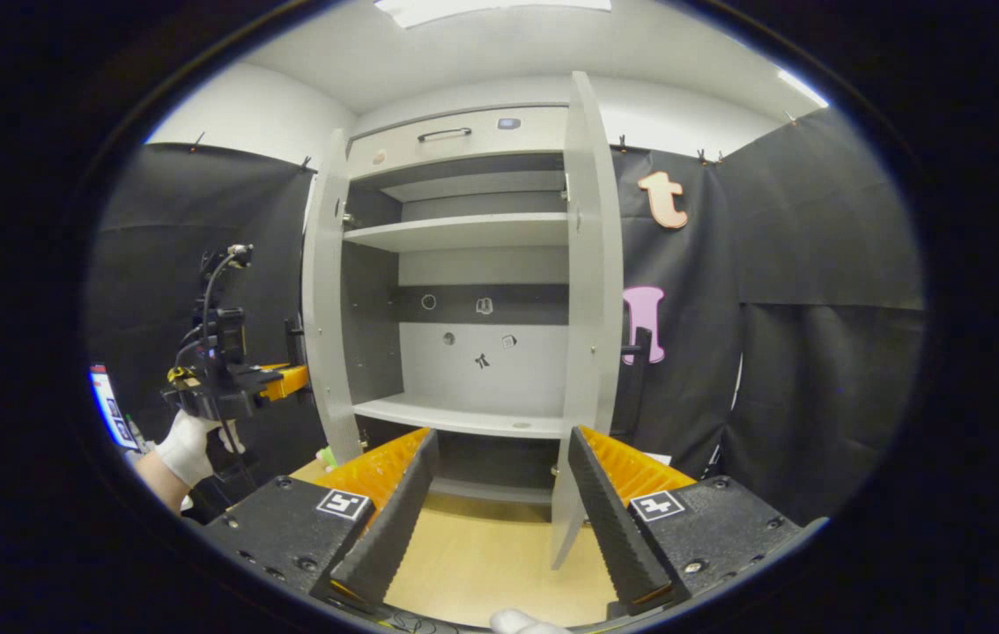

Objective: Open the right door of the double-door shoe cabinet with the right hand, and open the left door with the left hand.

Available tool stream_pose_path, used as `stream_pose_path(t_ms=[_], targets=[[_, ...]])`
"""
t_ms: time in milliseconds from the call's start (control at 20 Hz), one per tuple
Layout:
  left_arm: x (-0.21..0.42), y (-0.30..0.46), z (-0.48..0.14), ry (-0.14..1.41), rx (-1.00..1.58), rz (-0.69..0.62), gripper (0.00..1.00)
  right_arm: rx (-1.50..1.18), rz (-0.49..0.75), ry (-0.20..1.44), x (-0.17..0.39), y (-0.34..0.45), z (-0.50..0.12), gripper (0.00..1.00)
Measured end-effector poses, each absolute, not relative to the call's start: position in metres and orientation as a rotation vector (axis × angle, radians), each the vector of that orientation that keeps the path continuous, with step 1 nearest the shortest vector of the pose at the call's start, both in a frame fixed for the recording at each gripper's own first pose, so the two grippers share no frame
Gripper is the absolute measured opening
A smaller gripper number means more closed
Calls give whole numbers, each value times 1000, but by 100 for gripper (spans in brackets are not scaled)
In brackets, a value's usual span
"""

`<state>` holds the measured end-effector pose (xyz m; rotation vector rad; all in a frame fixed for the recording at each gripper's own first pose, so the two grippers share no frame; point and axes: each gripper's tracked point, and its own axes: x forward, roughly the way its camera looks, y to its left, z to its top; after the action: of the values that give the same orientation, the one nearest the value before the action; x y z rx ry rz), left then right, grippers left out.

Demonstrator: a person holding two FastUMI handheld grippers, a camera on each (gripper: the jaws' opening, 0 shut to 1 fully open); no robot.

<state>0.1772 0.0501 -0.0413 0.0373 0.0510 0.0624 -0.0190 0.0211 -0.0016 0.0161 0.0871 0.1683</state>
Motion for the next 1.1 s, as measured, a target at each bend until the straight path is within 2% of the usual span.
stream_pose_path(t_ms=[100, 650, 1050, 1100], targets=[[172, 59, -44, 56, 28, 69, 0, 20, 183, 86, -18, 28, -2, 93], [166, 81, -45, 37, 31, 32, 0, 17, 205, 78, -15, 47, 0, 93], [154, 137, -53, 41, -5, 100, 0, 18, 237, 73, -17, 69, 2, 93], [155, 130, -52, 28, -41, 57, 8, 15, 242, 72, -18, 71, 2, 93]])
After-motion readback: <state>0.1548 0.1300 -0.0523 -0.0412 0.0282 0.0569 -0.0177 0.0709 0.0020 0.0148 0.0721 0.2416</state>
